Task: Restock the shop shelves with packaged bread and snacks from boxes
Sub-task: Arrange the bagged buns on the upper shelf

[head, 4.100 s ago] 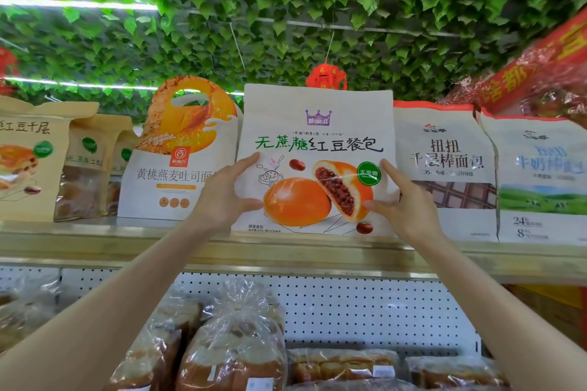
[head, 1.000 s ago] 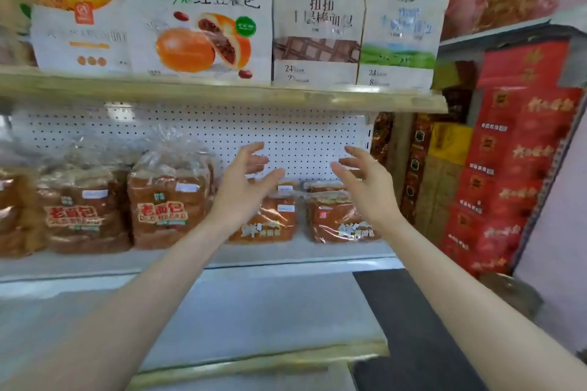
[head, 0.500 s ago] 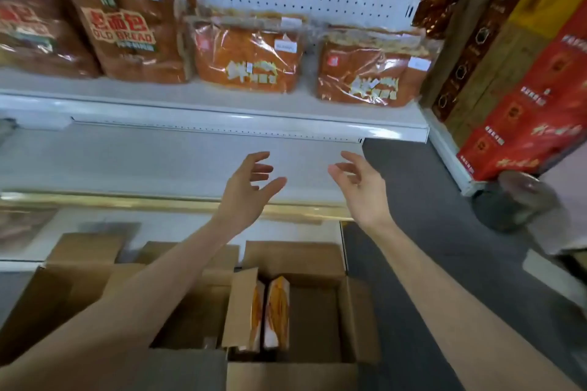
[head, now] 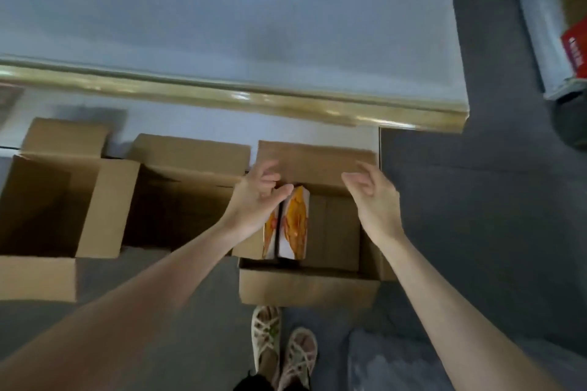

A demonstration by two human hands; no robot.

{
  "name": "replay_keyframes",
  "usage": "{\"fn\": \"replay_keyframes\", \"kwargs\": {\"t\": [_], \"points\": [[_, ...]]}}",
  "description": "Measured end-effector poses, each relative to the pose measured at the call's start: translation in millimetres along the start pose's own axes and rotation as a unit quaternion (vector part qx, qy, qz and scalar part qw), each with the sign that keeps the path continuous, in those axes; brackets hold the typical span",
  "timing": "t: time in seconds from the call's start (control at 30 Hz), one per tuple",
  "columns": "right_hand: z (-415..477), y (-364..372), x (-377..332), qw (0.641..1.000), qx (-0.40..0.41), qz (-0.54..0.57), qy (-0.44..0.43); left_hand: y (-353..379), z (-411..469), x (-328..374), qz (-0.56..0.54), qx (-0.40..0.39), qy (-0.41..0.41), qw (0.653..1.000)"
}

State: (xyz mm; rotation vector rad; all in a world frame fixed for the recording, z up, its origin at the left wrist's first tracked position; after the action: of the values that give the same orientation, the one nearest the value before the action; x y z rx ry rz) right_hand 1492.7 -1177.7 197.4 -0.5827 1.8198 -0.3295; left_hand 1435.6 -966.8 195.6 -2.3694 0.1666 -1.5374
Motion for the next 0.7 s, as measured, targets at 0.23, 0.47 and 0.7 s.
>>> {"fn": "replay_keyframes", "kwargs": {"t": [0.23,0.47,0.7], "points": [[17,70,133,0.994,-0.032,-0.004,0.107,52,34,-140,0.001,0.003,-0.142,0.990],[36,112,227,0.986,-0.045,-0.007,0.157,107,56,-226,-0.001,-0.006,-0.221,0.975],[43,148,296,0.982,-0.054,-0.036,0.178,148,75,-289,-0.001,0.001,-0.283,0.959]]}}
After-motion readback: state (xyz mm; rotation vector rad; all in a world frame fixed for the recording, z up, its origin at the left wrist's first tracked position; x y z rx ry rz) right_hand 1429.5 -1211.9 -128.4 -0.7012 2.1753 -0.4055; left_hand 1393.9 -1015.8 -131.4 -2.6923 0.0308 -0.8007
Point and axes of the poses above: each hand's wrist, its own z-axis towards the middle knuckle, its own y-axis out of the palm, x = y × z, the point moved 6 cm from there along z, towards the middle knuckle, and after that the axes turned 2 degrees about -z, right-handed, at the moved point
